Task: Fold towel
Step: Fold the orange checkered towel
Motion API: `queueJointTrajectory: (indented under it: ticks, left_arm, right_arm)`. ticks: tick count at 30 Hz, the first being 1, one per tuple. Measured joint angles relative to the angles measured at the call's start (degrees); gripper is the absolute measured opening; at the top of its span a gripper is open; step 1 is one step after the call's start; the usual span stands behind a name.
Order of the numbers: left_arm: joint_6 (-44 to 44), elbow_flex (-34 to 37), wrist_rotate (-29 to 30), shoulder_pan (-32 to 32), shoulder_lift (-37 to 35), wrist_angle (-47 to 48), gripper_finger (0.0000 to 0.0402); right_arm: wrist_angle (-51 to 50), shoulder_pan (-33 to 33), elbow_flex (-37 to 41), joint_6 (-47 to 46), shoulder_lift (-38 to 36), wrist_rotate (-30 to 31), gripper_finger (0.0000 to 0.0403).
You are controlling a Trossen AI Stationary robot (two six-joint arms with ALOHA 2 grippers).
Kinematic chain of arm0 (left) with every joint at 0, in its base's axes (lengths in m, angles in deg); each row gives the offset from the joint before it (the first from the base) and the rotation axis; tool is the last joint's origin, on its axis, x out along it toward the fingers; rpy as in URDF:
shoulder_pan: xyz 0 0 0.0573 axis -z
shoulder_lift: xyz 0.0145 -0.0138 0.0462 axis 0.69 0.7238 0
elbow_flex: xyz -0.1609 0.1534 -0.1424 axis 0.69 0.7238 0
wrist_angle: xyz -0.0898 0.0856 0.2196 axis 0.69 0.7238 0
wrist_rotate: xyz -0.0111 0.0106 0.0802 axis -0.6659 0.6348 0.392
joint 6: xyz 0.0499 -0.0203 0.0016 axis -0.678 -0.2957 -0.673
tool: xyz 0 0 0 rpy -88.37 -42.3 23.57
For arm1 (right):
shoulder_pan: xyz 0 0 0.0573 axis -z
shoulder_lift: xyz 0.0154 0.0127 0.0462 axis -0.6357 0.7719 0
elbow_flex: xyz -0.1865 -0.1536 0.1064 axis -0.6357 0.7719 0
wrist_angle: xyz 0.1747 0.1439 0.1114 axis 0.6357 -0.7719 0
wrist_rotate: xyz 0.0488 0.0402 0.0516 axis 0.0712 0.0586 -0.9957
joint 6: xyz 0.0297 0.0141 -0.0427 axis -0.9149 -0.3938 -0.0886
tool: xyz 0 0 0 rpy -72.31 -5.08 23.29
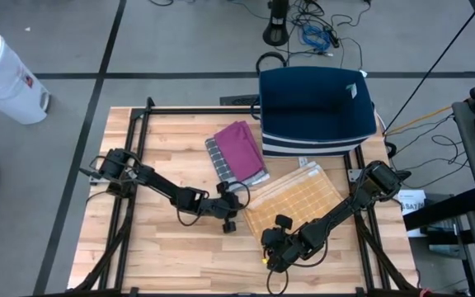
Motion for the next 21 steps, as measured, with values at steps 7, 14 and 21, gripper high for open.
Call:
queueJointTrajectory:
  ticks: [7, 14, 21]
  left_arm:
    - [-6.18, 0.00, 0.36, -0.16, -0.17, 0.78, 0.0002]
    - [-22.36, 0.00, 0.59, 0.26, -1.79, 1.20, 0.0001]
    - [-27.73, -0.04, 0.55, 0.00, -4.86, 3.73, 0.0001]
  right_arm:
    - [-0.07, 0.00, 0.00, 0.69, 0.00, -0.31, 0.0132]
    - [-3.88, -0.09, 0.29, 0.92, -0.23, -3.45, 0.0101]
    - [0.13, -0.55, 0.22, 3.20, 0.00, -2.16, 0.0067]
